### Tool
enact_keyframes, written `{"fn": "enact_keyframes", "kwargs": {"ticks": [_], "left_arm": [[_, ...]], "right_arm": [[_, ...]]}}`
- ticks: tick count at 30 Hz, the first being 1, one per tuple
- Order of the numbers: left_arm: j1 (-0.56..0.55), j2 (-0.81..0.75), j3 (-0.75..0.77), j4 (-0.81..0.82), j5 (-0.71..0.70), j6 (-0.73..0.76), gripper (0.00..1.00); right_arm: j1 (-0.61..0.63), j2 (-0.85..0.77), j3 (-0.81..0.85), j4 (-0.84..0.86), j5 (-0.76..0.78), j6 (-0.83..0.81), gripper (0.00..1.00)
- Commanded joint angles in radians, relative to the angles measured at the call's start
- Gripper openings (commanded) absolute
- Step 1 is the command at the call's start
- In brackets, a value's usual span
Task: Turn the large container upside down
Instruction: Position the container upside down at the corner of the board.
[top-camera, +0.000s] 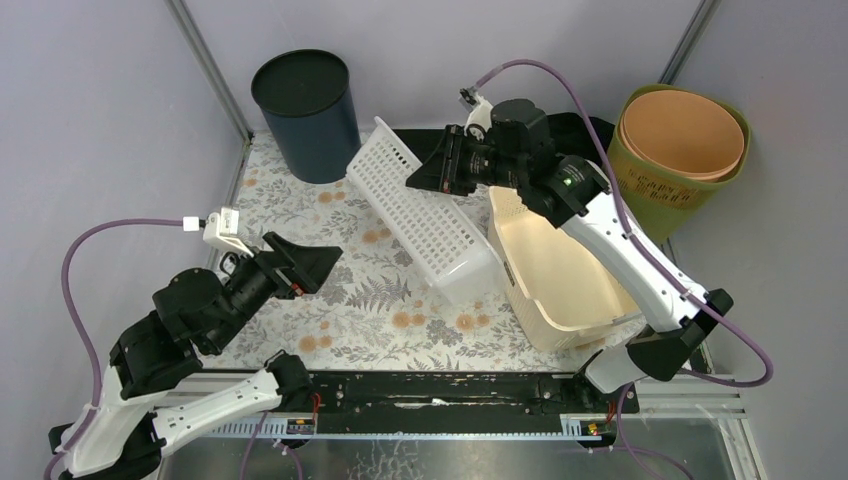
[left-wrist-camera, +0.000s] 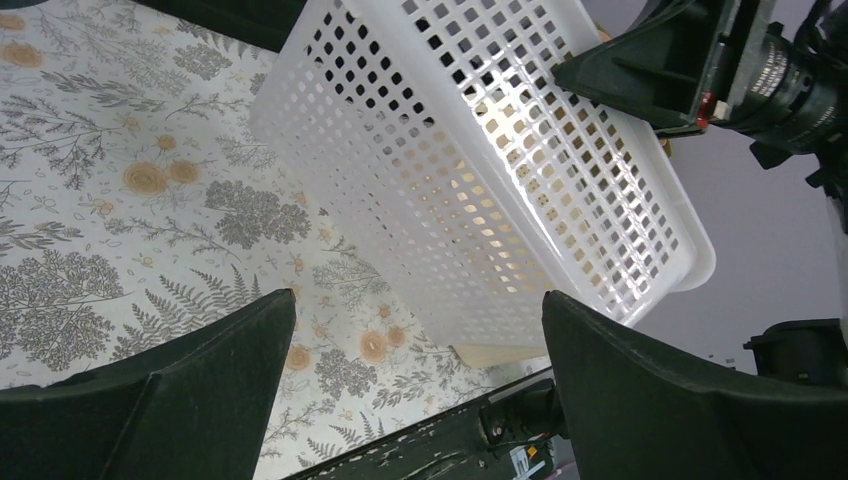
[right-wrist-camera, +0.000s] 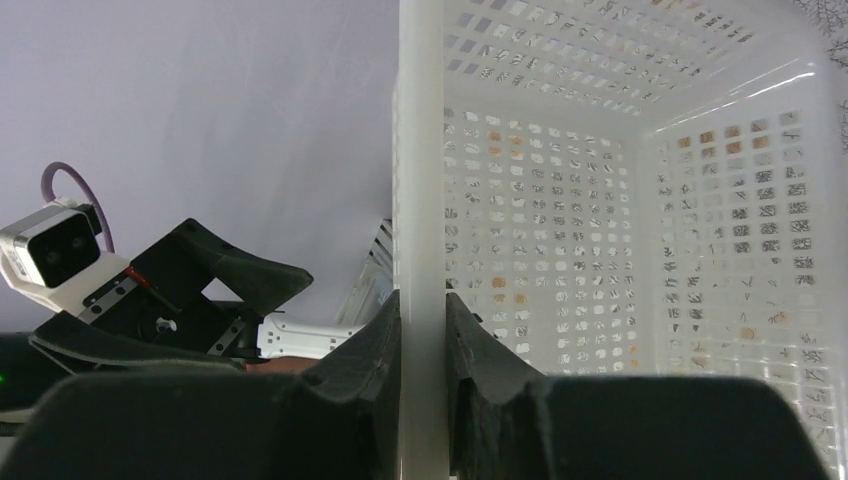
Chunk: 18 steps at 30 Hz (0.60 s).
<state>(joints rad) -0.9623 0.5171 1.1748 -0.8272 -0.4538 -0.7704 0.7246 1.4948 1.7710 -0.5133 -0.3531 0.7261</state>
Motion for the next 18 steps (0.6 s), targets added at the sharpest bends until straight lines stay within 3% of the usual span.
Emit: {"fn": "enact_keyframes", "kwargs": {"ticks": [1, 11, 18], "left_arm": [[0.001, -0.019, 0.025, -0.002, -0.031, 0.017, 1.0], [0.002, -0.027, 0.029, -0.004, -0.039, 0.017, 1.0], [0.002, -0.024, 0.04, -0.005, -0.04, 0.02, 1.0]], "right_arm": [[0.001, 0.015, 0.072, 0.126, -0.044, 0.044, 0.09], [0.001, 0.009, -0.103, 0.377, -0.088, 0.204, 0.09], [0.001, 0.008, -0.258, 0.646, -0.093, 0.374, 0.09]]}}
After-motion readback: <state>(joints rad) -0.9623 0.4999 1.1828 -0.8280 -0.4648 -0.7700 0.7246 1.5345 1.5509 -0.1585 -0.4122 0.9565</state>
